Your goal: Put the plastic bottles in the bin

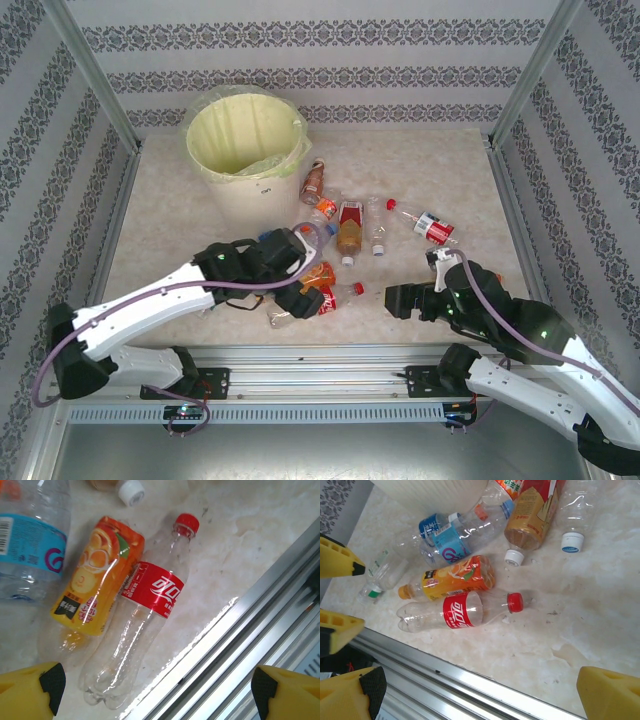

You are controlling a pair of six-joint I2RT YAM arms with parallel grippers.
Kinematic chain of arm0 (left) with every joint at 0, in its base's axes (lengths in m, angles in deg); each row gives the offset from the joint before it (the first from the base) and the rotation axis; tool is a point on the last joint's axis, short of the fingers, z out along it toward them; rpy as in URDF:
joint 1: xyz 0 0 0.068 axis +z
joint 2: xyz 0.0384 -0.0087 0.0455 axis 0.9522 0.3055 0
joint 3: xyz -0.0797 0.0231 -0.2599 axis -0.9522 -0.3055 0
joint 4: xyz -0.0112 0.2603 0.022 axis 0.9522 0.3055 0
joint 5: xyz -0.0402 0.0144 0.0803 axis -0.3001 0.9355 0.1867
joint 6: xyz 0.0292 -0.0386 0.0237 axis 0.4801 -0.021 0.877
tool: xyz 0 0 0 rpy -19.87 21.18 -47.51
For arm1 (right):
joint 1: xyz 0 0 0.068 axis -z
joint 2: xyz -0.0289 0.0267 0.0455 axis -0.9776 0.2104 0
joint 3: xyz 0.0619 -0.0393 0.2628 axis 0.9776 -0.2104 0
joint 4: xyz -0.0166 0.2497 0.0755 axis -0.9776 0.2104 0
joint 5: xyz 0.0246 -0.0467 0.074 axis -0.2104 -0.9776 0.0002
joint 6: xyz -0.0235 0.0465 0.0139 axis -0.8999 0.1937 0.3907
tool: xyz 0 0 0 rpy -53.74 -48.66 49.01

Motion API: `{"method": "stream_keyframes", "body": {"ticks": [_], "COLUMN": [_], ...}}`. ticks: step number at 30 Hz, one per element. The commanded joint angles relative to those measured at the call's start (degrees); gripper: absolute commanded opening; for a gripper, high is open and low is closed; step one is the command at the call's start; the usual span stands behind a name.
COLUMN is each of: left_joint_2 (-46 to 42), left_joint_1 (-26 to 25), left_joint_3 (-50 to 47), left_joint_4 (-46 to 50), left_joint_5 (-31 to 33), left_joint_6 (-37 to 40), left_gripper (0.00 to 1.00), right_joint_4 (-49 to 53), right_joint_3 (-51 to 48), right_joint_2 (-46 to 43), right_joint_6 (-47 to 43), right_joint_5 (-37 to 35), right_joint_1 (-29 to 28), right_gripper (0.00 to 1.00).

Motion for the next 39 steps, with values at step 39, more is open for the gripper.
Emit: {"method": "stream_keyframes", "body": {"ticks": [39], "left_joint_2": [25.28], "left_joint_1": [-1.49], "left_joint_3": [-3.26], "left_joint_4": [-8.17], "left_joint_5": [2.31], "left_joint_6": [11.44], "left_gripper": [0.77], "right_joint_4": [-0.02], "right_joint_3": [-3.89], "right_joint_2": [-1.17], "right_joint_6": [1.17], "right_joint_5": [-1.48], "right_joint_1": [0.32], "right_gripper": [0.98]}}
